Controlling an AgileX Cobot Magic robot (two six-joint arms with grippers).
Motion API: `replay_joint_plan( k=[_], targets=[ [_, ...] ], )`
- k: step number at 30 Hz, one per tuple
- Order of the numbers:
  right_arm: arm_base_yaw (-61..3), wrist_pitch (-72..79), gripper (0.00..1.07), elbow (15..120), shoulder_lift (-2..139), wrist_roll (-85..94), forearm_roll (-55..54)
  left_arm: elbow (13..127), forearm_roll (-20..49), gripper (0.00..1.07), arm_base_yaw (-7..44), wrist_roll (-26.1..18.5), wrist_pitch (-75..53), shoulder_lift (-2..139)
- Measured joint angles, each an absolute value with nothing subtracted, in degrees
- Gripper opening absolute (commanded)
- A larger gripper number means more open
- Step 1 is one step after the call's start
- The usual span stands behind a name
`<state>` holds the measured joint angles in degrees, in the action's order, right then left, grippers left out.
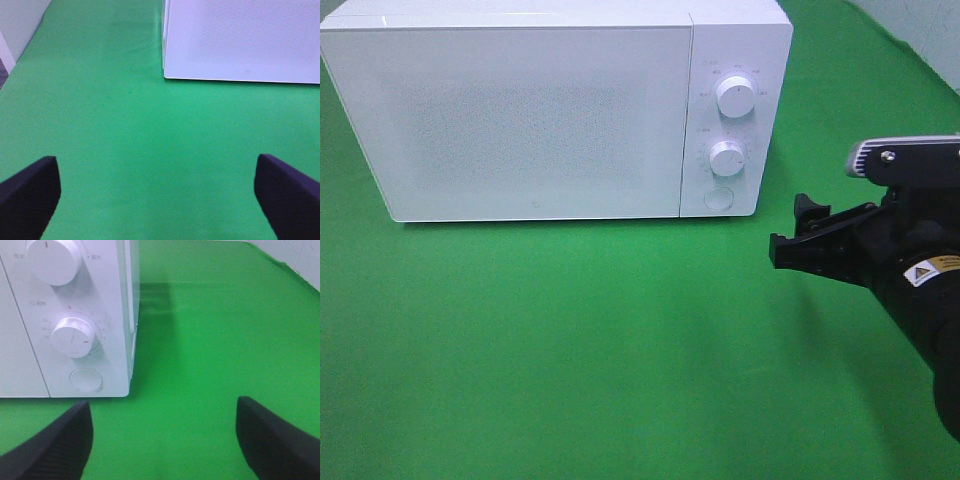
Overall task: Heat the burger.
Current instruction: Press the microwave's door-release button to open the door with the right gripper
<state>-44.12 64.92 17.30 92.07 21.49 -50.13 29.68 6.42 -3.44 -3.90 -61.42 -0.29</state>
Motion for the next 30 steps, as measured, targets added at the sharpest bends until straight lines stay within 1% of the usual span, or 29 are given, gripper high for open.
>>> replay_joint_plan(
  k=[1, 2, 3, 4, 10, 13, 23, 25, 26, 27, 28, 29, 30],
  targets=[
    [-44.12, 64.92, 0.76, 17.30, 92.07, 21.49, -50.13, 29.68, 6.42, 0.98, -3.44, -3.90, -61.42, -0.29],
    [-45.95, 65.03, 0.76, 18.56, 92.99, 22.80, -51.85, 29.68, 6.42, 0.98, -3.44, -3.90, -61.42, -0.29],
    [-45.95, 65.03, 0.76, 18.56, 92.99, 22.80, -51.85, 29.68, 6.42, 0.98, -3.44, -3.90, -61.42, -0.29],
    [-47.50, 65.09, 0.76, 19.77, 93.97, 23.72, -52.48, 29.68, 6.42, 0.98, -3.44, -3.90, -61.42, -0.29],
    [-50.02, 64.80, 0.76, 23.32, 95.45, 24.24, -53.29, 29.68, 6.42, 0.98, -3.44, -3.90, -61.42, -0.29],
    [-50.08, 62.62, 0.76, 25.67, 95.63, 25.38, -53.29, 29.68, 6.42, 0.98, -3.44, -3.90, -61.42, -0.29],
    [-50.08, 60.62, 0.75, 26.87, 95.68, 25.50, -53.29, 29.68, 6.42, 0.98, -3.44, -3.90, -61.42, -0.29],
    [-50.08, 60.62, 0.73, 26.87, 95.68, 24.47, -53.29, 29.68, 6.42, 0.98, -3.44, -3.90, -61.42, -0.29],
    [-50.08, 60.62, 0.70, 26.87, 95.68, 23.32, -53.29, 29.68, 6.42, 0.98, -3.44, -3.90, -61.42, -0.29],
    [-50.08, 60.62, 0.70, 26.87, 95.68, 23.32, -53.29, 29.68, 6.42, 0.98, -3.44, -3.90, -61.42, -0.29],
    [-50.08, 60.45, 0.67, 26.87, 95.68, 20.00, -53.29, 29.68, 6.42, 0.98, -3.44, -3.90, -61.42, -0.29],
    [-50.08, 60.45, 0.67, 26.87, 95.68, 20.00, -53.29, 29.68, 6.42, 0.98, -3.44, -3.90, -61.42, -0.29],
    [-50.08, 59.82, 0.62, 26.87, 95.68, 14.90, -53.29, 29.68, 6.42, 0.98, -3.44, -3.90, -61.42, -0.29]
  ],
)
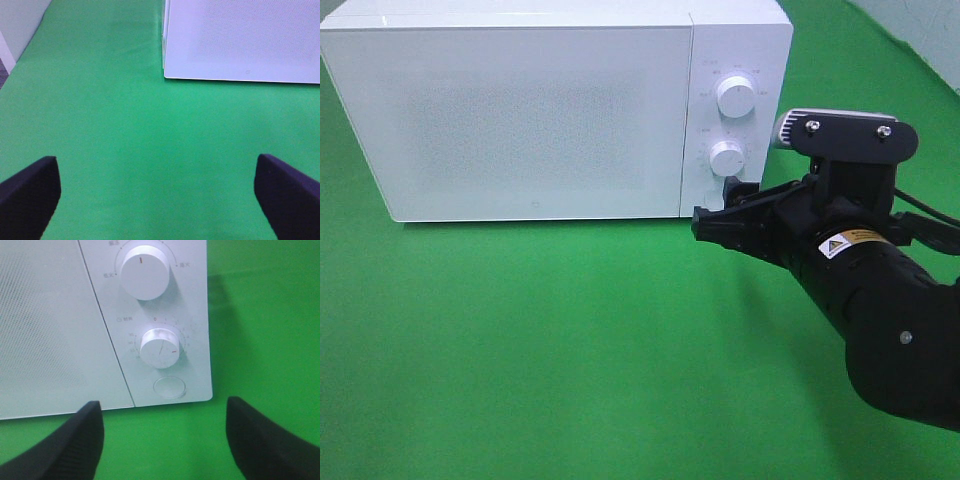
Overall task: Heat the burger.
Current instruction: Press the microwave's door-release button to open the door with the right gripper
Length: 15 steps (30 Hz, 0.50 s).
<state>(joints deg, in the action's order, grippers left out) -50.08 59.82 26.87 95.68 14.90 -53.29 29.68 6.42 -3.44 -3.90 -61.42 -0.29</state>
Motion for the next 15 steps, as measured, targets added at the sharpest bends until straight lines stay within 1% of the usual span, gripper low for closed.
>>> replay_joint_plan(
  k=[1, 3, 4, 5, 6, 7, 8, 9, 10, 11, 12, 13, 14, 15],
  targets=[
    [-50.08, 59.82, 0.62, 26.87, 95.68, 14.90, -53.29, 29.68, 6.42, 0.98, -3.44, -3.90, -61.42, -0.29],
    [-50.08, 58.04, 0.52, 26.87, 95.68, 1.95, -53.29, 29.68, 6.42, 0.98, -3.44, -3.90, -61.42, -0.29],
    [-50.08, 58.04, 0.52, 26.87, 95.68, 1.95, -53.29, 29.68, 6.42, 0.98, -3.44, -3.90, -61.42, -0.29],
    [-50.08, 56.72, 0.46, 26.87, 95.68, -5.21, -53.29, 29.68, 6.42, 0.98, -3.44, -3.90, -61.42, -0.29],
    [-50.08, 56.72, 0.46, 26.87, 95.68, -5.21, -53.29, 29.68, 6.42, 0.98, -3.44, -3.90, -61.42, -0.29],
    [-50.08, 55.69, 0.39, 26.87, 95.68, -13.41, -53.29, 29.68, 6.42, 0.98, -3.44, -3.90, -61.42, -0.29],
    [-50.08, 55.69, 0.39, 26.87, 95.68, -13.41, -53.29, 29.68, 6.42, 0.98, -3.44, -3.90, -61.42, -0.29],
    [-50.08, 54.77, 0.32, 26.87, 95.68, -20.80, -53.29, 29.68, 6.42, 0.98, -3.44, -3.90, -61.42, -0.29],
    [-50.08, 54.77, 0.32, 26.87, 95.68, -20.80, -53.29, 29.68, 6.42, 0.98, -3.44, -3.90, -61.42, -0.29],
    [-50.08, 54.14, 0.28, 26.87, 95.68, -27.85, -53.29, 29.68, 6.42, 0.98, -3.44, -3.90, -61.42, -0.29],
    [-50.08, 54.14, 0.28, 26.87, 95.68, -27.85, -53.29, 29.68, 6.42, 0.98, -3.44, -3.90, -61.42, -0.29],
    [-50.08, 53.92, 0.22, 26.87, 95.68, -31.68, -53.29, 29.68, 6.42, 0.98, -3.44, -3.90, -61.42, -0.29],
    [-50.08, 53.92, 0.22, 26.87, 95.68, -31.68, -53.29, 29.68, 6.42, 0.98, -3.44, -3.90, -61.42, -0.29],
    [-50.08, 53.63, 0.18, 26.87, 95.68, -38.67, -53.29, 29.68, 6.42, 0.98, -3.44, -3.90, -61.42, -0.29]
  ],
)
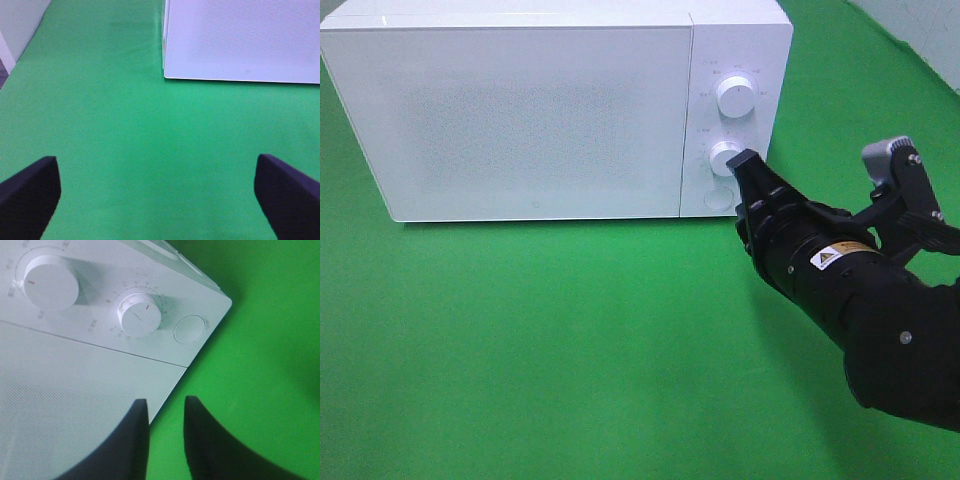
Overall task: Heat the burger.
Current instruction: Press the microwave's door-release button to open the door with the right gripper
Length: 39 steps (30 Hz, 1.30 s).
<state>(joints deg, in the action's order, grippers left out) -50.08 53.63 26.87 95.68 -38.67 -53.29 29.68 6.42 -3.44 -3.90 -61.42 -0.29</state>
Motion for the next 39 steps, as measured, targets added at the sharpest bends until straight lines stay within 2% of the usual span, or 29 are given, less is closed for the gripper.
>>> replay_joint_plan(
  k=[6, 8, 29, 39],
  targets=[
    [-50.08, 53.34, 0.07, 26.87, 95.68, -52.48, -53.23, 29.68, 6.42, 0.98, -3.44, -3.90, -61.42, -0.29],
    [-50.08, 53.34, 0.01, 26.87, 95.68, -57.30, -53.23, 29.68, 6.42, 0.98, -3.44, -3.90, -61.42, -0.29],
    [-49.27, 54.77, 0.00, 26.99, 101.59, -67.61, -52.60, 29.68, 6.42, 0.98, -3.44, -3.90, -61.42, -0.29],
    [-40.45, 53.29, 0.00, 31.28, 103.48, -70.24, -43.89, 29.68, 6.36, 0.98, -3.44, -3.90, -61.42, -0.29]
  ],
)
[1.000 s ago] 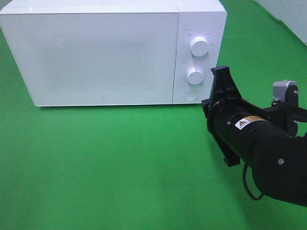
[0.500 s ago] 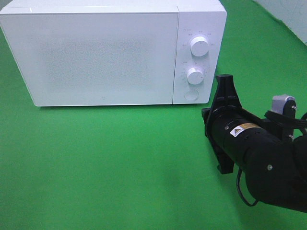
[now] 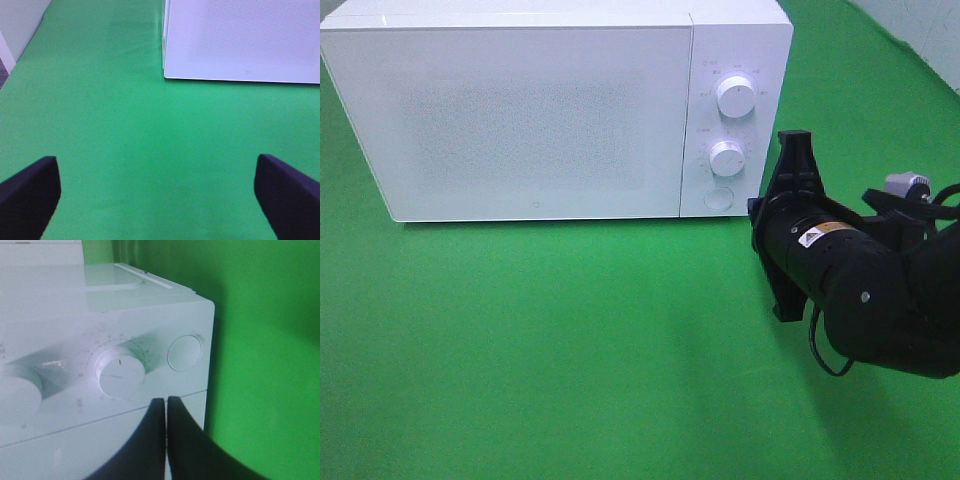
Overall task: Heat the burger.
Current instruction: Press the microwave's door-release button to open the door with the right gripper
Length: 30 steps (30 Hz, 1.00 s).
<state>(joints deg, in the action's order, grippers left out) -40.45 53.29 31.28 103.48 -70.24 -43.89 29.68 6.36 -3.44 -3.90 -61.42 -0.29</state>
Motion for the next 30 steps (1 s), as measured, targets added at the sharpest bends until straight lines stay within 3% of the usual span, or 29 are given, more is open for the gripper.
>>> replay_joint_plan(
  k=[30],
  targets=[
    [-34.09, 49.50, 0.00, 47.10, 120.49, -73.97, -38.27, 29.68, 6.36, 0.98, -3.44, -3.90, -61.42, -0.29]
  ],
)
